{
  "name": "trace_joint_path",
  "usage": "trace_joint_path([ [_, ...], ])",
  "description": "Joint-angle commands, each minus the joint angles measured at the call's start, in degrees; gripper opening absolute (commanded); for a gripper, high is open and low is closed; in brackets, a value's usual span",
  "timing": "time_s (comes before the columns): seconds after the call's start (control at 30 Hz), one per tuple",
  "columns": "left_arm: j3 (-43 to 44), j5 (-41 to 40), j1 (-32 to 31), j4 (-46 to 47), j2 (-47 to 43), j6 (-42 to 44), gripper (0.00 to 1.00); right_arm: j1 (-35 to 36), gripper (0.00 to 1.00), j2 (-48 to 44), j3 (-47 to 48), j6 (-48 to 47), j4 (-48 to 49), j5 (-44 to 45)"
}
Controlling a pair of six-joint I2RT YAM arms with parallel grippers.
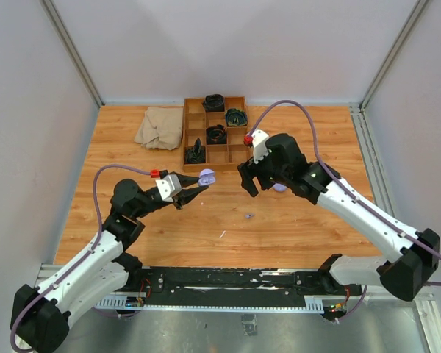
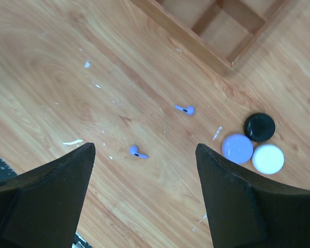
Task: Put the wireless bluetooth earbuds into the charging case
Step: Open the charging case, then pick up the earbud from the center of the board.
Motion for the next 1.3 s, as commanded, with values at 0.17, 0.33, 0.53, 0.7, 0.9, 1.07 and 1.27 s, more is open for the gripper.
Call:
trace_joint_path([
  [0.17, -2.77, 2.42, 1.07, 5.03, -2.0, 6.86, 0.0, -1.14, 0.8, 8.16, -4.36, 2.4, -1.14, 4.07],
  [0.33, -2.9, 2.3, 1.31, 6.21, -1.04, 7.19, 0.0, -1.15, 0.8, 14.04, -4.57, 2.4, -2.36, 0.82],
  [0.53, -3.95, -1.64, 1.37, 7.01, -3.37, 8.36, 0.0, -1.22, 0.8, 23.07, -1.45, 2.4, -5.18, -6.06],
  [0.7, -3.88, -1.99, 1.55, 7.14, -3.4, 8.59, 0.0, -1.08, 0.8, 28.38, -0.84, 2.4, -5.94, -9.11],
  [0.9, -3.78, -2.04, 2.26, 7.13, -3.58, 8.73, 0.0, -1.13, 0.8, 31.94, -0.43, 2.4, -5.88, -10.11],
  [1.07, -3.77, -1.86, 2.36, 7.08, -3.22, 8.73, 0.0, -0.73, 0.8, 32.67, -0.11, 2.4, -6.77, -11.63],
  [1.27, -3.68, -1.6, 2.36, 7.04, -3.41, 8.63, 0.0, 0.66, 0.8, 31.57, -1.96, 2.4, -8.55, -11.18],
])
